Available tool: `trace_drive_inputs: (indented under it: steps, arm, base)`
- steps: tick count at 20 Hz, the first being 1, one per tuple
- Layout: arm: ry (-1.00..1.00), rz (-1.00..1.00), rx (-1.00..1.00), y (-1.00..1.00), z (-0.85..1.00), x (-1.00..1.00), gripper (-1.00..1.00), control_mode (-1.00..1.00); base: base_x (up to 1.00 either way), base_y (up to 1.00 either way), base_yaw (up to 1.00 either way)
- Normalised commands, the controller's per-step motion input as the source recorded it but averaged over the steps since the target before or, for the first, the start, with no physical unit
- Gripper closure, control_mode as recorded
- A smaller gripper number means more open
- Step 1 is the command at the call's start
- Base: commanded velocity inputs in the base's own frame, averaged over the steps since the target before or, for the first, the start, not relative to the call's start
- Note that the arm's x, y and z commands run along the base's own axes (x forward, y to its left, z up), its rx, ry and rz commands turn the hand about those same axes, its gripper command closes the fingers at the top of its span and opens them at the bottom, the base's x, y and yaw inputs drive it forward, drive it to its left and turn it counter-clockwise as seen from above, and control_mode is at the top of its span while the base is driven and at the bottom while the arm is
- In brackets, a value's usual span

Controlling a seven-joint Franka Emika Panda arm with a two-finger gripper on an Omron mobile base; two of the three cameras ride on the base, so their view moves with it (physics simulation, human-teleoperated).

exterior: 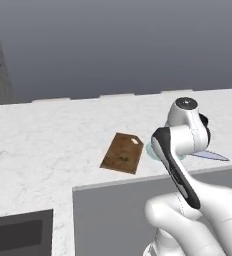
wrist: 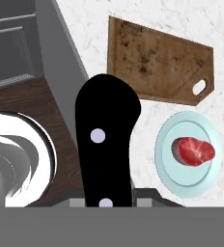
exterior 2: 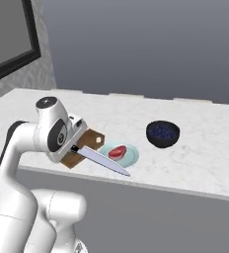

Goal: Pick up the knife from the drawer and place it on the cutting board. Then place the meat from the plate to the cutting board.

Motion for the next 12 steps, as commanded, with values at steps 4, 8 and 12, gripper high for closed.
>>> trace_drive_inputs:
  steps: [4,8,12]
  arm:
    - [0.00,0.00,0.00,0.00,0.00,0.00,1.00,1.00]
    - [0.00,0.00,0.00,0.00,0.00,0.00,1.00,1.00]
    - [0.00,0.00,0.00,0.00,0.00,0.00,1.00,1.00]
  base:
    - [0.21,-0.39,-0.02]
    - [0.30,0.00,-0.06]
    - [0.40,0.02,-0.02]
